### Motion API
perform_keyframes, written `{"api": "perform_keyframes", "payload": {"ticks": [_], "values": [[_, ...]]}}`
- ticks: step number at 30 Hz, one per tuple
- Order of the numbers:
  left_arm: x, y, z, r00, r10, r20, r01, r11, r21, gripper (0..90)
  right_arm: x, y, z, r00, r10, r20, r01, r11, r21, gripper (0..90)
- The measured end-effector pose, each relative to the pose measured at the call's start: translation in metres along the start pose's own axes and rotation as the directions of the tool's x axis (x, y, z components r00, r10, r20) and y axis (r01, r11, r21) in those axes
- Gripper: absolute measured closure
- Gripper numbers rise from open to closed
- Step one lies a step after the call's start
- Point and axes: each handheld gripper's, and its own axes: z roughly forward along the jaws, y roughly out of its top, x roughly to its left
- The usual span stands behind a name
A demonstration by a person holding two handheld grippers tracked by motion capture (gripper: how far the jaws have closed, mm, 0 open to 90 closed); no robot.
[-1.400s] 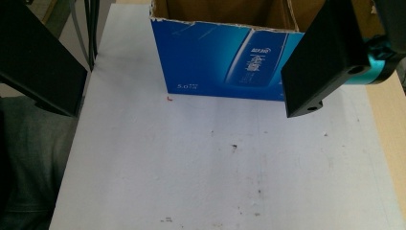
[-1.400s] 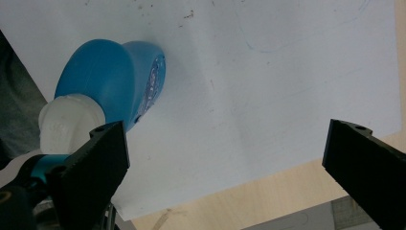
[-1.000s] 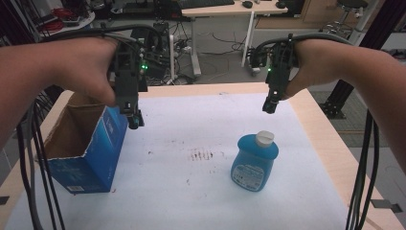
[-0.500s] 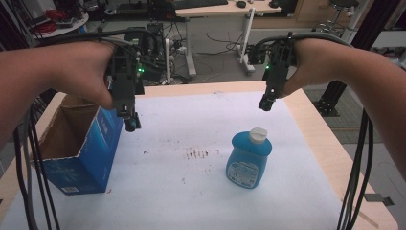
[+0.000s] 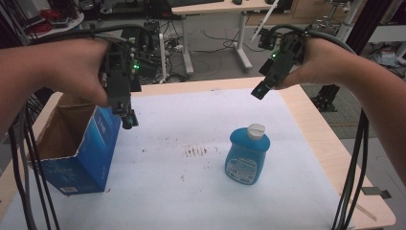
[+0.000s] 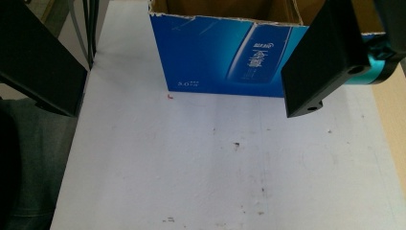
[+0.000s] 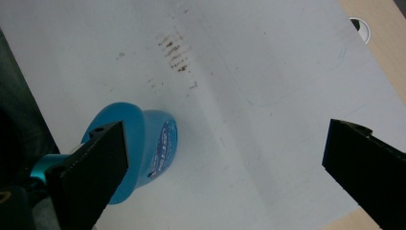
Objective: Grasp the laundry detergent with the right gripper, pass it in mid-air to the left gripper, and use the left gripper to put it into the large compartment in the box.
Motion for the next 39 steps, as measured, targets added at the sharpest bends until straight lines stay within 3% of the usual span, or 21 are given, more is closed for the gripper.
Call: {"api": "perform_keyframes", "payload": {"ticks": [6,11,17,27,39], "values": [[-0.001,-0.003,-0.001,1.0000,0.000,-0.003,0.000,1.0000,-0.001,1.7,-0.006,-0.023,-0.006,0.9980,0.062,-0.011,-0.062,0.990,-0.125,1.1],[-0.003,-0.002,-0.002,1.0000,-0.002,-0.004,0.002,1.0000,-0.003,1.7,-0.010,-0.050,-0.010,0.9944,0.104,-0.019,-0.106,0.966,-0.234,1.1],[-0.004,-0.001,-0.002,1.0000,0.007,-0.006,-0.007,1.0000,0.001,1.7,-0.008,-0.079,-0.012,0.9916,0.128,-0.022,-0.128,0.944,-0.305,1.1],[-0.005,-0.002,-0.003,0.9998,0.013,-0.011,-0.013,0.9999,-0.003,1.6,0.007,-0.119,0.002,0.9951,0.091,-0.039,-0.099,0.930,-0.355,1.0],[-0.004,-0.004,-0.002,0.9998,0.010,-0.015,-0.011,0.9999,-0.004,1.7,0.031,-0.155,0.029,0.9968,0.056,-0.058,-0.073,0.931,-0.358,1.0]]}}
